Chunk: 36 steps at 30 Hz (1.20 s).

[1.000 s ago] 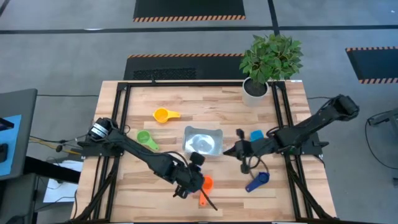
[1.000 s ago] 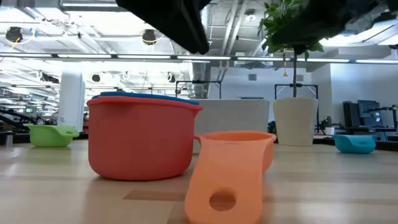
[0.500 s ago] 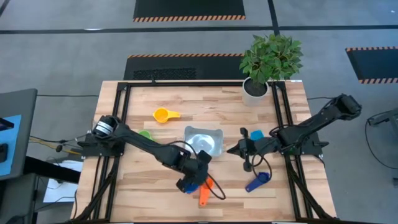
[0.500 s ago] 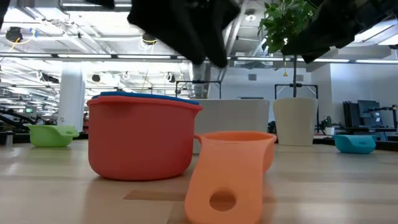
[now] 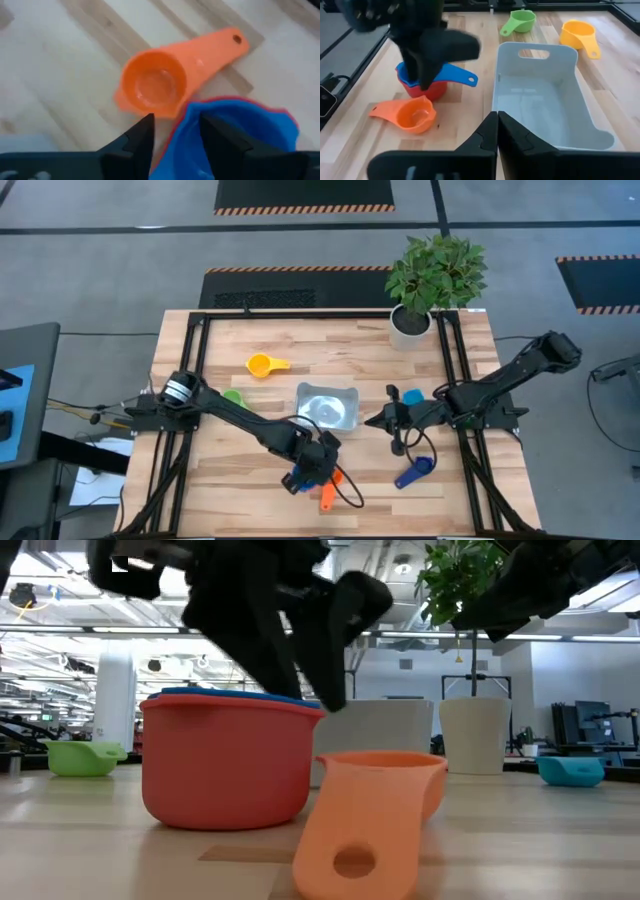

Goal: Nest measuring cups in basket
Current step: Adjust the stacked measuring cups

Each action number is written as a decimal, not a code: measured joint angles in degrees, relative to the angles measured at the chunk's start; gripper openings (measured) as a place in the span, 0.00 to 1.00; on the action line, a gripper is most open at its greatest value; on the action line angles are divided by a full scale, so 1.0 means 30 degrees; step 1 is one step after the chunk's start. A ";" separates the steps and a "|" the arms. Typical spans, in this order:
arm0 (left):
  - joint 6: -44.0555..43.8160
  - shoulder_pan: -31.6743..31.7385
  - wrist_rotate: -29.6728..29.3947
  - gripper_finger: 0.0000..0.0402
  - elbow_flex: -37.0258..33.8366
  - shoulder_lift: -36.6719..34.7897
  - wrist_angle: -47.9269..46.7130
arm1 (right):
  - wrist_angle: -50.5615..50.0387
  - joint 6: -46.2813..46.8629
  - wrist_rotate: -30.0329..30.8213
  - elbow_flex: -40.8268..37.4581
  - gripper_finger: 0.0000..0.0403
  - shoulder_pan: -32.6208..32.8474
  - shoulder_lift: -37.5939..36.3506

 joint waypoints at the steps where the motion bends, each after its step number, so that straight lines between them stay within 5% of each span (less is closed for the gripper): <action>1: 0.0014 -0.0012 -0.0091 0.35 0.0015 0.0173 0.0240 | -0.0001 -0.0007 0.0007 0.0000 0.07 -0.0006 0.0000; 9: -0.0685 0.0019 -0.1365 0.26 0.0107 0.0470 -0.0883 | -0.0080 -0.0014 0.0006 0.0000 0.07 -0.0123 0.0000; 17: -0.7389 0.0013 -0.1350 0.02 0.0157 0.0252 -0.2487 | -0.0058 -0.0057 0.0006 0.0000 0.06 -0.0123 0.0000; 27: -1.5763 -0.1679 -0.4084 0.04 0.0175 0.0035 -0.5401 | -0.0125 -0.0046 0.0004 0.0000 0.06 0.0183 0.0000; 36: -2.0504 -0.3259 -0.6148 0.06 -0.0744 -0.0834 -0.8317 | -0.0109 0.0436 0.0021 0.0000 0.06 0.0184 0.0000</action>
